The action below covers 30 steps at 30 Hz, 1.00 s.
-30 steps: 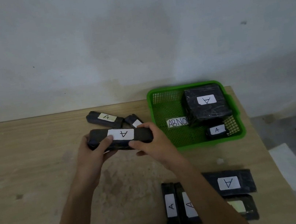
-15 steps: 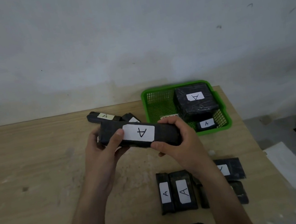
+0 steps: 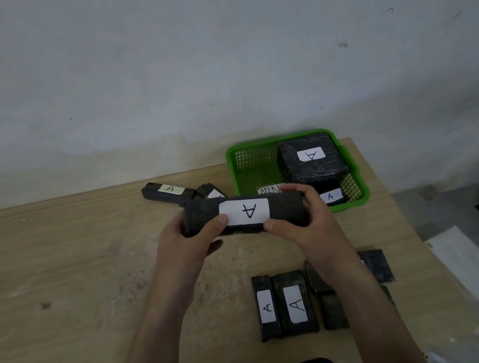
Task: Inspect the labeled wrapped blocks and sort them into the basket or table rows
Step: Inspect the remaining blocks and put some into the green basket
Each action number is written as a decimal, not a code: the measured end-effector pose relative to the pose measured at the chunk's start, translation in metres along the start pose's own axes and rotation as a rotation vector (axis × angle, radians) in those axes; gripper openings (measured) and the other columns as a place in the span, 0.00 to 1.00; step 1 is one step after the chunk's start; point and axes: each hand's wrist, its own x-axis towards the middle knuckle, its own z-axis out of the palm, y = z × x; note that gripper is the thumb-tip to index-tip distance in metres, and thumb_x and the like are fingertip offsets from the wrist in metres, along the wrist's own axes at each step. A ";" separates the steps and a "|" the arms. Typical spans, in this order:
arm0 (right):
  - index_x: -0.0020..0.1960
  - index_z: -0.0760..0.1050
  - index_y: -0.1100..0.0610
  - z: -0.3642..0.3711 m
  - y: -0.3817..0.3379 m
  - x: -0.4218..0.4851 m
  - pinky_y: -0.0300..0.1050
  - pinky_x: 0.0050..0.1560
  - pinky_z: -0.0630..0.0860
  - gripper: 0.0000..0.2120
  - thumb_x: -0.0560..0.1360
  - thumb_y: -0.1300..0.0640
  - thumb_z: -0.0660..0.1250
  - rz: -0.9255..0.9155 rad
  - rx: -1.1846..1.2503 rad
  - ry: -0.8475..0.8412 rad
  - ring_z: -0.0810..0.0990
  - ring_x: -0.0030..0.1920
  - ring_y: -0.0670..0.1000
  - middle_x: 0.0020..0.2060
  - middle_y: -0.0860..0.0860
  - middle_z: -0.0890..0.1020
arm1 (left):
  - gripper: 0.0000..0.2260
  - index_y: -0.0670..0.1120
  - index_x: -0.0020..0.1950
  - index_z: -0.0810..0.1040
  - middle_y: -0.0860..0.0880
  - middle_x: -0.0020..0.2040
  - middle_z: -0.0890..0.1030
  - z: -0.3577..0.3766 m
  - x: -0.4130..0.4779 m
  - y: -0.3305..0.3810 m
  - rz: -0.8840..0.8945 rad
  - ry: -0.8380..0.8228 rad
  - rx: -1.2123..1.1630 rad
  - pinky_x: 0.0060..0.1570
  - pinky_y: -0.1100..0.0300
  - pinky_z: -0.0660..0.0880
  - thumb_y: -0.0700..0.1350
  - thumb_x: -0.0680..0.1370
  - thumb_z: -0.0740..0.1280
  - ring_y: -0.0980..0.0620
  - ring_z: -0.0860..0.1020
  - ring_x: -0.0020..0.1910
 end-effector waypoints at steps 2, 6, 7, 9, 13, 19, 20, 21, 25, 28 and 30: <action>0.58 0.72 0.52 -0.004 -0.004 0.003 0.37 0.45 0.79 0.23 0.67 0.63 0.76 0.038 -0.076 -0.051 0.80 0.50 0.49 0.52 0.54 0.79 | 0.09 0.48 0.48 0.77 0.48 0.46 0.82 0.001 0.001 0.001 0.002 0.006 0.090 0.47 0.53 0.79 0.38 0.71 0.72 0.47 0.81 0.47; 0.55 0.71 0.54 -0.003 -0.007 0.005 0.46 0.50 0.79 0.20 0.68 0.59 0.76 0.060 -0.166 -0.092 0.79 0.48 0.49 0.49 0.52 0.79 | 0.11 0.49 0.47 0.75 0.46 0.47 0.81 0.005 0.004 0.004 0.035 0.037 0.187 0.45 0.53 0.79 0.41 0.69 0.74 0.47 0.81 0.47; 0.54 0.70 0.54 -0.003 -0.008 0.006 0.47 0.51 0.80 0.20 0.68 0.59 0.76 0.058 -0.165 -0.088 0.79 0.48 0.49 0.48 0.52 0.78 | 0.12 0.48 0.48 0.75 0.46 0.48 0.81 0.006 0.003 0.005 0.045 0.042 0.199 0.44 0.53 0.80 0.42 0.69 0.75 0.47 0.81 0.47; 0.54 0.70 0.55 0.000 -0.009 0.006 0.45 0.49 0.80 0.20 0.68 0.58 0.76 0.054 -0.155 -0.069 0.79 0.47 0.48 0.48 0.53 0.79 | 0.13 0.49 0.48 0.75 0.47 0.47 0.81 0.009 0.000 0.006 0.071 0.062 0.231 0.45 0.52 0.80 0.43 0.68 0.76 0.47 0.81 0.46; 0.53 0.70 0.56 0.006 -0.006 0.007 0.34 0.38 0.76 0.20 0.68 0.58 0.76 0.010 -0.185 0.036 0.78 0.41 0.45 0.45 0.52 0.79 | 0.14 0.53 0.43 0.71 0.53 0.42 0.79 0.016 -0.005 0.008 0.175 0.130 0.331 0.39 0.61 0.78 0.42 0.69 0.75 0.55 0.79 0.41; 0.52 0.69 0.57 0.009 -0.008 0.007 0.29 0.36 0.73 0.19 0.69 0.57 0.75 -0.118 -0.316 0.075 0.76 0.38 0.41 0.42 0.51 0.77 | 0.12 0.51 0.45 0.72 0.52 0.41 0.79 0.020 -0.008 0.000 0.244 0.172 0.358 0.37 0.67 0.76 0.45 0.70 0.74 0.62 0.78 0.37; 0.52 0.68 0.57 0.007 -0.011 0.008 0.30 0.37 0.74 0.19 0.69 0.56 0.75 -0.132 -0.324 0.042 0.76 0.38 0.39 0.42 0.50 0.76 | 0.12 0.52 0.45 0.72 0.53 0.41 0.79 0.020 -0.008 0.000 0.242 0.169 0.341 0.36 0.69 0.74 0.45 0.70 0.74 0.64 0.77 0.36; 0.52 0.68 0.57 0.005 -0.014 0.008 0.30 0.38 0.74 0.19 0.69 0.56 0.75 -0.144 -0.332 0.003 0.76 0.38 0.38 0.42 0.50 0.76 | 0.12 0.53 0.45 0.72 0.54 0.42 0.79 0.019 -0.008 0.000 0.238 0.161 0.329 0.37 0.69 0.74 0.45 0.70 0.74 0.65 0.77 0.36; 0.50 0.69 0.56 0.002 -0.020 0.009 0.30 0.36 0.73 0.17 0.69 0.56 0.76 -0.188 -0.376 -0.024 0.74 0.36 0.39 0.39 0.48 0.75 | 0.12 0.55 0.44 0.71 0.54 0.42 0.78 0.020 -0.009 0.002 0.269 0.163 0.322 0.40 0.66 0.75 0.45 0.71 0.73 0.63 0.77 0.38; 0.47 0.69 0.57 0.008 -0.015 0.007 0.30 0.34 0.71 0.17 0.69 0.57 0.76 -0.214 -0.395 0.081 0.72 0.36 0.42 0.37 0.48 0.72 | 0.13 0.56 0.44 0.70 0.55 0.42 0.78 0.024 -0.012 0.001 0.320 0.179 0.348 0.41 0.65 0.75 0.45 0.71 0.73 0.62 0.77 0.40; 0.47 0.68 0.57 0.011 -0.013 0.005 0.29 0.34 0.71 0.17 0.69 0.57 0.76 -0.224 -0.403 0.105 0.72 0.37 0.44 0.38 0.48 0.71 | 0.12 0.56 0.44 0.70 0.55 0.42 0.78 0.023 -0.012 0.000 0.311 0.180 0.343 0.41 0.65 0.75 0.44 0.72 0.73 0.61 0.78 0.40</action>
